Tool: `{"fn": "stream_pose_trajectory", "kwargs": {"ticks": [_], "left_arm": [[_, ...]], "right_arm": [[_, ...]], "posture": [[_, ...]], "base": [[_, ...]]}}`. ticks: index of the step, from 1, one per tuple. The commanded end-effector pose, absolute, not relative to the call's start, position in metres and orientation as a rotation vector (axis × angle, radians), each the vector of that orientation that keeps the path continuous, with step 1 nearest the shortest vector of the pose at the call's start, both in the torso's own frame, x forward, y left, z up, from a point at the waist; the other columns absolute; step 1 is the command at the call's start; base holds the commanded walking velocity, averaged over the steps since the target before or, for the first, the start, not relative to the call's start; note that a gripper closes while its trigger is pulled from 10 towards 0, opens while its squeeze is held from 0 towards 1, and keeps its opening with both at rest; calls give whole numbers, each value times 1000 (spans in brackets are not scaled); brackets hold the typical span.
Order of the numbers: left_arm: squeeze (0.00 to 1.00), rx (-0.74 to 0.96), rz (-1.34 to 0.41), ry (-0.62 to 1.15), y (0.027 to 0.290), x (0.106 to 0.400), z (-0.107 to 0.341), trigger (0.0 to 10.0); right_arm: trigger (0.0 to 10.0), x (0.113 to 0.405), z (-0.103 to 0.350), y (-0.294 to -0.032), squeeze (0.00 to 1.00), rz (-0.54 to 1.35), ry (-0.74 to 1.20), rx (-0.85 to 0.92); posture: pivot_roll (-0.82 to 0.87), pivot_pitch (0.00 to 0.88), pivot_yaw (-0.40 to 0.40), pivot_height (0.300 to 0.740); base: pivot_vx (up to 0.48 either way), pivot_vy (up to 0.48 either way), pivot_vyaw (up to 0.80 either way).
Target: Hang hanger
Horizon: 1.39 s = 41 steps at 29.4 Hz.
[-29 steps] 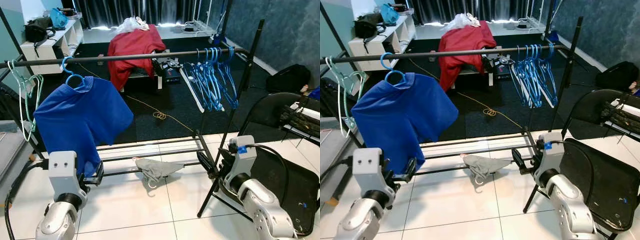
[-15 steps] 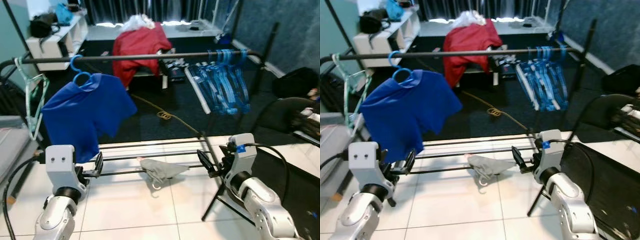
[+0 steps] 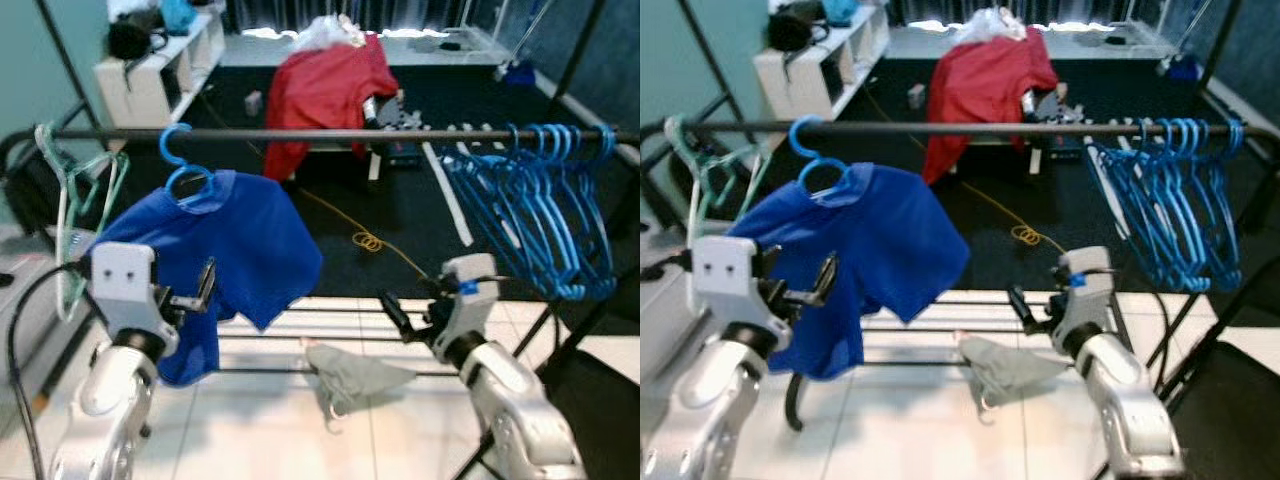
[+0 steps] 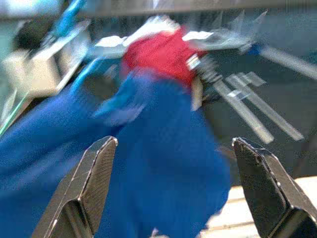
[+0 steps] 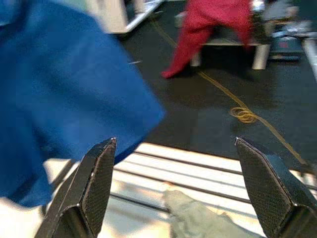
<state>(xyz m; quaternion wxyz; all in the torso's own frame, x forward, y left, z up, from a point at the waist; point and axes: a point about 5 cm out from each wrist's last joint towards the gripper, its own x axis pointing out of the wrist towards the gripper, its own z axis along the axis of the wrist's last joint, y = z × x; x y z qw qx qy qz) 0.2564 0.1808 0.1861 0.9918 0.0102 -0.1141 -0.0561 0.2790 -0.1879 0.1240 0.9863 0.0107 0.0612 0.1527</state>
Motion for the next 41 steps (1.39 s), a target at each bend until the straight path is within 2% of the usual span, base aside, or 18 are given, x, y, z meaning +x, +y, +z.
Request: {"fn": "stream_pose_trajectory", "kwargs": {"ticks": [1,7,12,14,17,24,27,29,38,41], "left_arm": [[0,56,-130,-240,182,256,190,10000],[0,101,-114,-271,196,259,200,10000],[0,243,-120,-305,220,264,212,10000],[0,243,-120,-305,220,264,212,10000],[0,400,-148,-239,246,284,208,10000],[0,373,-219,-189,252,297,201,10000],[0,416,-250,-169,256,316,201,10000],[0,416,-250,-169,256,316,201,10000],[0,480,-240,-87,251,356,197,10000],[0,480,-240,-87,251,356,197,10000]], "right_arm": [[10000,278,123,-190,0,299,130,21],[10000,278,123,-189,0,307,133,18],[10000,278,122,-189,0,309,134,18],[10000,278,122,-189,0,309,134,18],[10000,278,122,-187,0,313,131,10],[10000,277,122,-185,0,313,129,3],[10000,276,121,-184,0,310,128,-1],[10000,276,121,-184,0,310,128,-1],[10000,270,119,-184,0,306,133,-18],[10000,270,119,-184,0,306,133,-18]], "posture": [[-60,9,19,731],[-62,9,21,731],[-62,5,24,731],[-62,5,24,731],[-73,0,31,731],[-81,0,39,731],[-106,0,56,731],[-106,0,56,731],[-137,0,67,731],[-137,0,67,731]], "base": [[480,0,0],[202,0,0],[0,0,0],[0,0,0],[0,0,0],[0,0,0],[0,0,0],[0,0,0],[0,0,0],[0,0,0]]}}
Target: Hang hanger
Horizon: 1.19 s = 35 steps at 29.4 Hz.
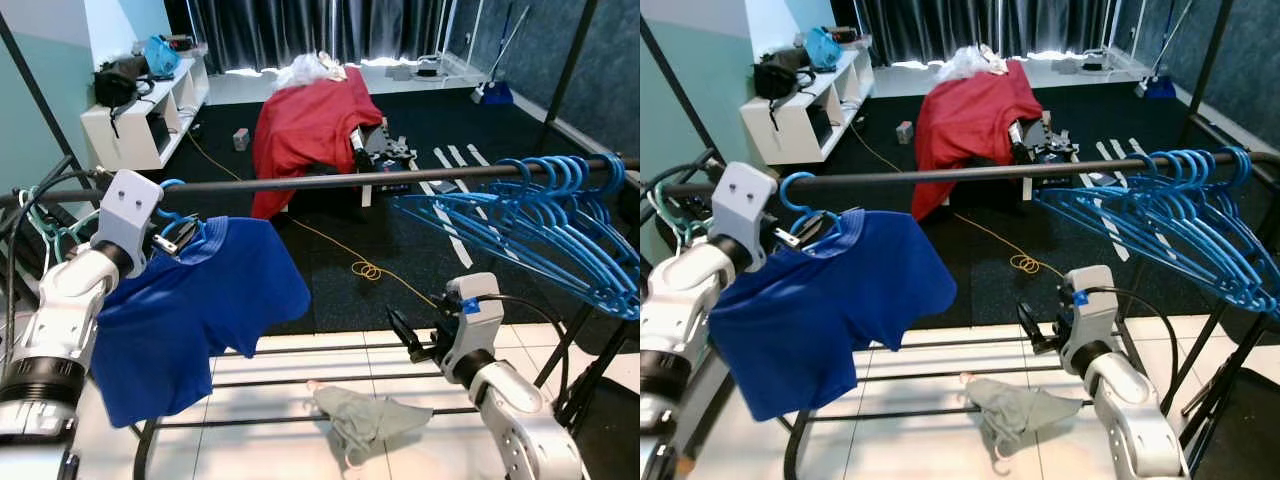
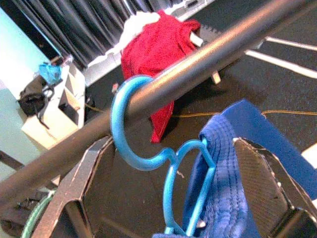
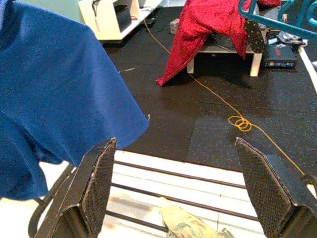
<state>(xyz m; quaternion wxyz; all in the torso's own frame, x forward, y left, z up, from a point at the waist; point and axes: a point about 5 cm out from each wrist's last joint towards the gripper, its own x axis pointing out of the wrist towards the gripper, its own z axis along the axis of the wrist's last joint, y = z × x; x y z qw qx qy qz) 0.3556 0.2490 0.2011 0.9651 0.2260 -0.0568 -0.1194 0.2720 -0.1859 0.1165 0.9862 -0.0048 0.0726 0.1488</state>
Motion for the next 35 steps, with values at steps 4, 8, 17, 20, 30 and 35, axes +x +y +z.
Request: {"fn": "stream_pose_trajectory", "kwargs": {"ticks": [4,8,17,20,30,35], "left_arm": [[0,474,-239,-6,254,363,187,10000],[0,468,-228,36,259,364,182,10000],[0,406,-150,170,286,360,164,10000],[0,408,-145,200,288,360,159,10000],[0,350,-144,294,289,362,150,0],[0,330,-178,158,263,377,175,0]], "right_arm": [[10000,267,119,-186,0,300,137,-22],[10000,264,119,-187,0,295,140,-25],[10000,257,121,-192,0,278,149,-34],[10000,256,121,-193,0,277,150,-36],[10000,255,121,-189,0,262,145,-36],[10000,260,119,-187,0,277,157,-27]], "posture": [[-147,0,70,731],[-155,6,73,731],[-170,34,70,731],[-172,34,68,731],[-149,38,106,731],[-99,19,47,731]], "base": [[0,0,0],[0,0,0],[0,0,0],[0,0,0],[0,0,0],[0,0,0]]}}
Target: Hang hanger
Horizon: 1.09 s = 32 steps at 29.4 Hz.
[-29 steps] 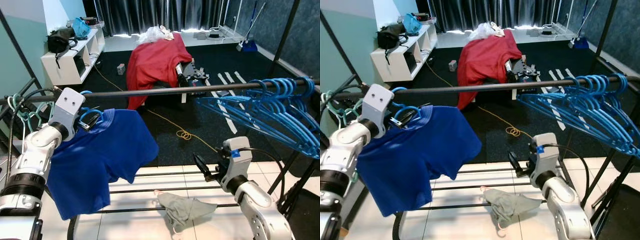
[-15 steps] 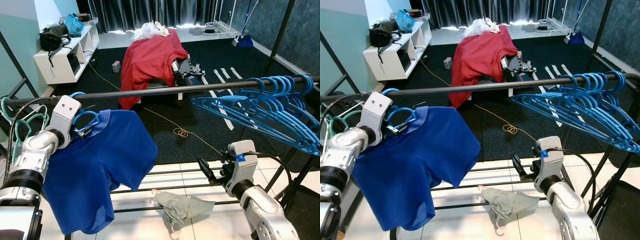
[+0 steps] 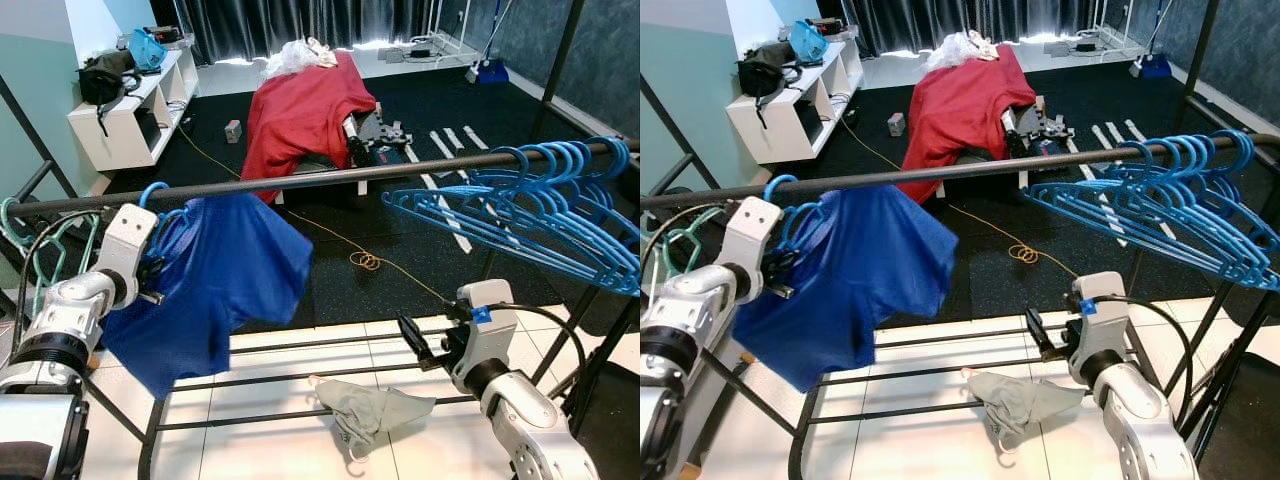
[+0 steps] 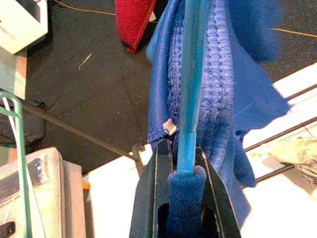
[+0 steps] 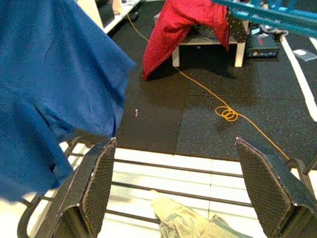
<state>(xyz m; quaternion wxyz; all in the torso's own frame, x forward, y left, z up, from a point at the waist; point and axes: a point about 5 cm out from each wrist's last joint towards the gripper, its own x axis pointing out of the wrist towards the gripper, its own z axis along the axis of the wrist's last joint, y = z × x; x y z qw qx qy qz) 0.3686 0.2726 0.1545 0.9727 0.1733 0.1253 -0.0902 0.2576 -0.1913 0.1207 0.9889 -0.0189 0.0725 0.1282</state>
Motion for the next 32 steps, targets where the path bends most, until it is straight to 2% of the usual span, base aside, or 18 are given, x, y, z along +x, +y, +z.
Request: {"fn": "stream_pose_trajectory", "kwargs": {"ticks": [1,4,11,16,17,20,21,24,25,28,29,32], "left_arm": [[0,330,-178,158,263,377,175,0],[0,286,-187,8,235,380,199,0],[0,269,-180,-95,217,369,214,0],[0,265,-167,-115,215,364,216,0],[0,226,-148,-154,211,350,215,0],[0,226,-148,-154,211,350,215,0],[0,160,-138,-194,205,333,212,0],[0,160,-138,-194,205,333,212,0],[0,98,-149,-220,196,316,205,0],[0,98,-149,-220,196,316,205,0],[0,50,-167,-221,186,299,194,0],[0,50,-167,-221,186,299,194,0]], "right_arm": [[10000,260,119,-187,0,277,157,-27],[10000,263,117,-188,0,288,167,-31],[10000,265,117,-188,0,295,172,-34],[10000,266,117,-188,0,296,173,-34],[10000,266,117,-189,0,296,173,-34],[10000,266,117,-189,0,296,173,-34],[10000,266,117,-190,0,294,172,-32],[10000,266,117,-190,0,294,172,-32],[10000,266,117,-191,0,291,171,-31],[10000,266,117,-191,0,291,171,-31],[10000,266,117,-191,0,291,171,-28],[10000,266,117,-191,0,291,171,-28]], "posture": [[-99,19,47,731],[-96,12,22,731],[-90,11,21,731],[-93,13,24,731],[-96,14,22,731],[-96,14,22,731],[-101,16,29,731],[-101,16,29,731],[-101,16,29,731],[-101,16,29,731],[-93,15,35,731],[-93,15,35,731]], "base": [[0,0,0],[0,0,0],[0,0,0],[0,0,0],[0,0,0],[0,0,0],[0,0,0],[0,0,0],[0,0,0],[0,0,0],[0,0,0],[0,0,0]]}}
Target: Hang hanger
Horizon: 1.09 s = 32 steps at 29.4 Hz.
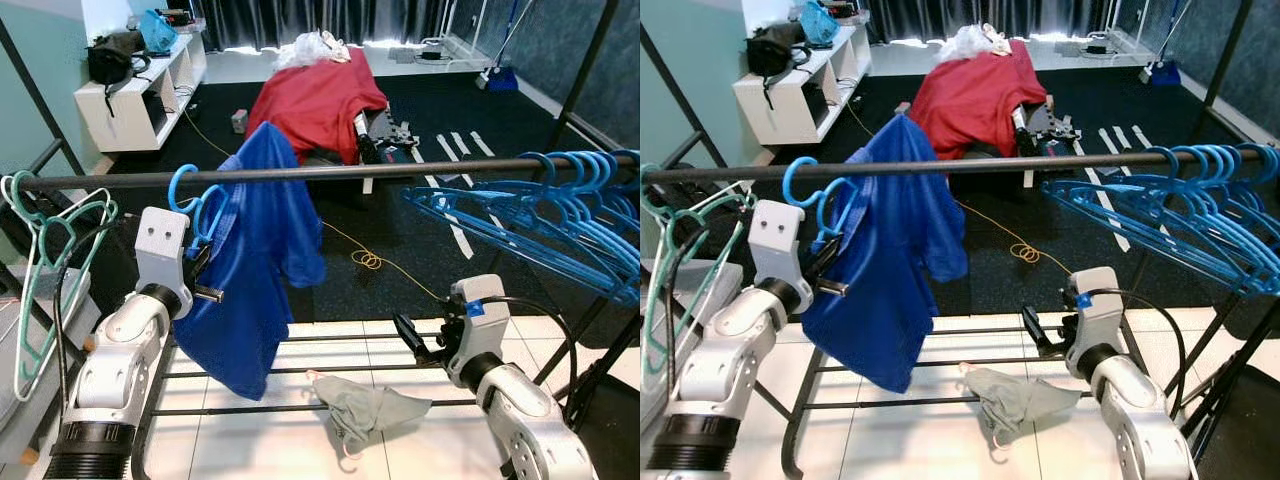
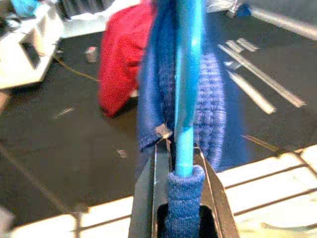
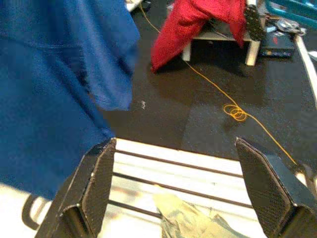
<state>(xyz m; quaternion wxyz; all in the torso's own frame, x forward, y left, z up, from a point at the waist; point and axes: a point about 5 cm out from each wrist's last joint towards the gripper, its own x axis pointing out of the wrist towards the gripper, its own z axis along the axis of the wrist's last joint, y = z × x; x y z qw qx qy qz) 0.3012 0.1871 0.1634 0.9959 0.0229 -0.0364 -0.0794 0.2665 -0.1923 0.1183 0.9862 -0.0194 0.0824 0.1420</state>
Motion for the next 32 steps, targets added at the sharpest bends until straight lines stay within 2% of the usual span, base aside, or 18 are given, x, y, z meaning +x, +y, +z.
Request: {"fn": "stream_pose_trajectory", "kwargs": {"ticks": [1,3,4,6,7,9,12,21,23,24,25,26,27,28,29,30,32], "left_arm": [[0,48,-187,-167,180,282,179,2980],[0,48,-187,-167,180,282,179,2980],[0,76,-202,-109,176,269,166,8706],[0,76,-202,-109,176,269,166,8706],[0,132,-222,-27,174,256,153,10000],[0,132,-222,-27,174,256,153,10000],[0,209,-249,117,171,238,133,10000],[0,232,-260,181,174,227,123,10000],[0,237,-265,185,183,226,122,10000],[0,240,-251,187,198,228,123,10000],[0,240,-251,187,198,228,123,10000],[0,253,-235,185,214,231,126,10000],[0,253,-235,185,214,231,126,10000],[0,259,-221,180,228,234,131,10000],[0,259,-221,180,228,234,131,10000],[0,249,-210,162,238,238,140,10000],[0,249,-210,162,238,238,140,10000]], "right_arm": [[10000,266,117,-191,0,292,171,-23],[10000,266,117,-191,0,292,171,-23],[10000,266,116,-191,0,292,171,-17],[10000,266,116,-191,0,292,171,-17],[10000,266,116,-190,0,293,171,-12],[10000,266,116,-190,0,293,171,-12],[10000,266,116,-190,0,296,173,-6],[10000,269,118,-191,0,303,170,1],[10000,271,121,-192,0,318,165,15],[10000,274,124,-192,0,338,158,37],[10000,274,124,-192,0,338,158,37],[10000,278,129,-192,0,357,144,73],[10000,278,129,-192,0,357,144,73],[10000,281,135,-193,0,373,127,100],[10000,281,135,-193,0,373,127,100],[10000,285,142,-195,0,380,109,119],[10000,285,142,-195,0,380,109,119]], "posture": [[-90,13,41,731],[-90,13,41,731],[-87,15,45,731],[-87,15,45,731],[-87,15,45,731],[-87,15,45,731],[-73,20,45,731],[-69,21,47,731],[-66,17,50,731],[-64,15,49,731],[-64,15,49,731],[-58,11,49,731],[-58,11,49,731],[-60,9,49,731],[-60,9,49,731],[-62,5,50,731],[-62,5,50,731]], "base": [[0,0,0],[0,0,0],[0,0,0],[0,0,0],[0,0,0],[0,0,0],[0,0,0],[-68,0,0],[-300,0,0],[-300,0,0],[-300,0,0],[-300,0,0],[-300,0,0],[-300,0,0],[-300,0,0],[-480,0,0],[-480,0,0]]}}
